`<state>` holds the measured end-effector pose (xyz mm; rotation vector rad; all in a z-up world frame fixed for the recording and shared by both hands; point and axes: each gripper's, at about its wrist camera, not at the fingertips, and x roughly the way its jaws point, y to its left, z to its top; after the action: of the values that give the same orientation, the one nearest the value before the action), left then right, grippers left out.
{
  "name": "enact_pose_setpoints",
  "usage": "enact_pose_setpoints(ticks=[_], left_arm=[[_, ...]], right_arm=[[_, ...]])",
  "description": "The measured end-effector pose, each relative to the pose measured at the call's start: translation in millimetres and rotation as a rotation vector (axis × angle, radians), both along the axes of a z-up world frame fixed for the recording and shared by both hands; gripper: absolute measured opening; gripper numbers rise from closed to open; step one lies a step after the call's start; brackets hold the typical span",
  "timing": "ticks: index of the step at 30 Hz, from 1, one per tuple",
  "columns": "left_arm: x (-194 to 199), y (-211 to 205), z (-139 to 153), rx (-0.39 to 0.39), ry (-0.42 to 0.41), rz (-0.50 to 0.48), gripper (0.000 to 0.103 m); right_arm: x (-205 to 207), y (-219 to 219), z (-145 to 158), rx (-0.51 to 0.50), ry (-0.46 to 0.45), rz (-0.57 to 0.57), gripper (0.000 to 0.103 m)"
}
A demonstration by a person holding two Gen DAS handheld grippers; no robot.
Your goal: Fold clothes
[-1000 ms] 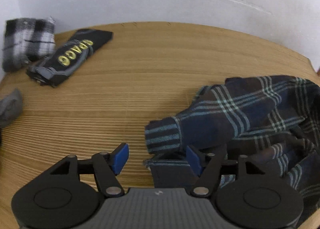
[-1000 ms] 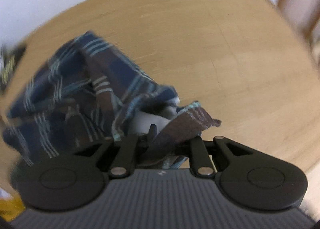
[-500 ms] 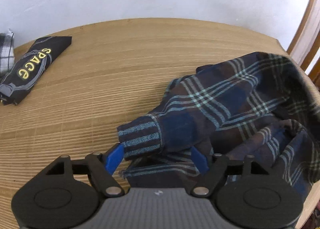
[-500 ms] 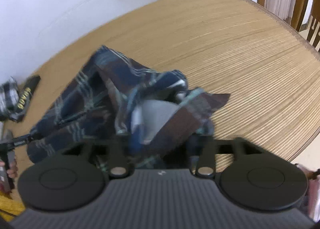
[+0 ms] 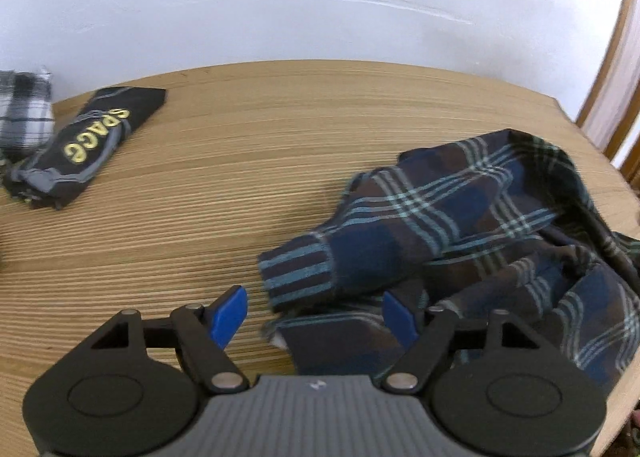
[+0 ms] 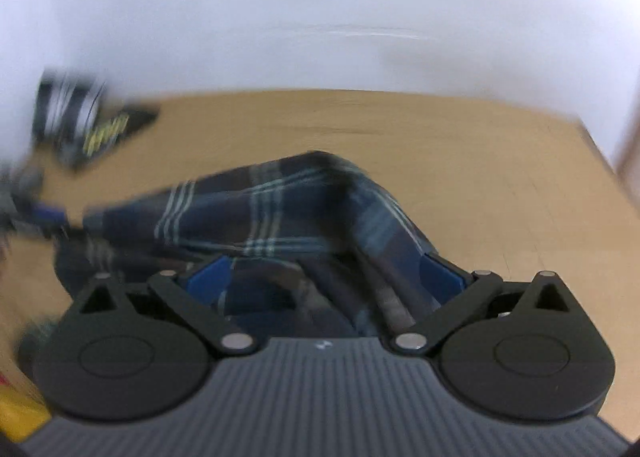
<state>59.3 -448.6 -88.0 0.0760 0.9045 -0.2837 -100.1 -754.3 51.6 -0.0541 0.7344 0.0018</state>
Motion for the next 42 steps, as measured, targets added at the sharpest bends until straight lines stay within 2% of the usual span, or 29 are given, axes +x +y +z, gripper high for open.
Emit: enact_pose_setpoints(ticks=[2, 7, 12, 13, 14, 16, 19, 20, 22, 24, 27, 28, 31, 32, 33, 35, 36, 37, 39, 41, 42], left_arm=[[5.3, 1.7, -5.3, -0.019, 0.027, 0.028, 0.077], [19.8, 0.1, -21.3, -0.055, 0.090, 0.084, 0.077], [42.8, -21.7, -38.1, 0.013, 0.110, 0.101, 0.077], [45.2, -22.8, -39.6, 0.025, 0.109, 0.105, 0.077], [45.8, -25.2, -38.7, 0.028, 0.105, 0.109, 0.077], [47.0, -29.8, -36.7, 0.034, 0.098, 0.117, 0.078], [45.6, -35.3, -31.2, 0.004, 0.074, 0.116, 0.080], [48.2, -37.2, -31.6, -0.002, 0.075, 0.115, 0.080], [53.6, -39.6, -35.0, 0.005, 0.082, 0.120, 0.080], [58.6, -44.2, -41.0, 0.021, 0.103, 0.133, 0.080], [59.2, -52.2, -44.6, 0.045, 0.121, 0.158, 0.080], [58.1, -54.6, -43.7, 0.046, 0.119, 0.156, 0.080], [54.9, -54.7, -41.2, 0.061, 0.109, 0.141, 0.080], [54.2, -55.6, -41.2, 0.066, 0.108, 0.136, 0.080], [54.8, -55.8, -41.8, 0.068, 0.111, 0.132, 0.080], [58.5, -56.9, -44.0, 0.061, 0.129, 0.125, 0.080], [61.6, -58.0, -44.9, 0.053, 0.137, 0.121, 0.080], [63.9, -59.7, -45.4, 0.045, 0.142, 0.116, 0.080], [66.2, -63.6, -45.7, 0.032, 0.145, 0.106, 0.080], [65.2, -65.9, -46.5, 0.033, 0.145, 0.096, 0.083], [63.6, -67.7, -46.6, 0.038, 0.143, 0.094, 0.084]], right_arm=[[40.0, 6.0, -10.5, -0.034, 0.034, 0.023, 0.103], [110.9, 10.6, -46.0, 0.014, 0.173, 0.054, 0.103], [153.1, 22.3, -98.5, -0.009, 0.312, 0.059, 0.102], [153.3, 23.4, -101.4, -0.011, 0.304, 0.068, 0.084], [150.9, 23.2, -98.9, -0.014, 0.278, 0.068, 0.071], [143.4, 10.6, -78.6, 0.019, 0.189, 0.003, 0.007], [122.5, -43.4, -41.6, 0.242, 0.024, -0.150, 0.007], [114.4, -59.5, -35.4, 0.294, -0.005, -0.172, 0.007], [97.1, -85.1, -27.0, 0.335, -0.024, -0.155, 0.007], [85.4, -96.6, -28.5, 0.318, -0.007, -0.127, 0.009], [71.2, -107.5, -36.2, 0.212, 0.011, -0.165, 0.009], [66.7, -114.9, -40.7, 0.193, 0.012, -0.210, 0.005], [54.7, -157.6, -63.3, 0.131, 0.016, -0.430, 0.007], [49.0, -170.3, -66.7, 0.143, 0.021, -0.464, 0.008], [43.1, -176.6, -63.9, 0.180, 0.021, -0.437, 0.010], [36.6, -164.1, -52.7, 0.216, 0.006, -0.284, 0.014], [37.3, -146.3, -48.6, 0.183, -0.009, -0.179, 0.031], [39.0, -126.0, -44.7, 0.137, -0.028, -0.067, 0.057], [51.1, -90.1, -48.1, 0.041, -0.071, 0.130, 0.083], [68.7, -49.6, -54.3, -0.070, -0.118, 0.334, 0.085], [89.7, -28.3, -60.9, -0.124, -0.111, 0.426, 0.085]])
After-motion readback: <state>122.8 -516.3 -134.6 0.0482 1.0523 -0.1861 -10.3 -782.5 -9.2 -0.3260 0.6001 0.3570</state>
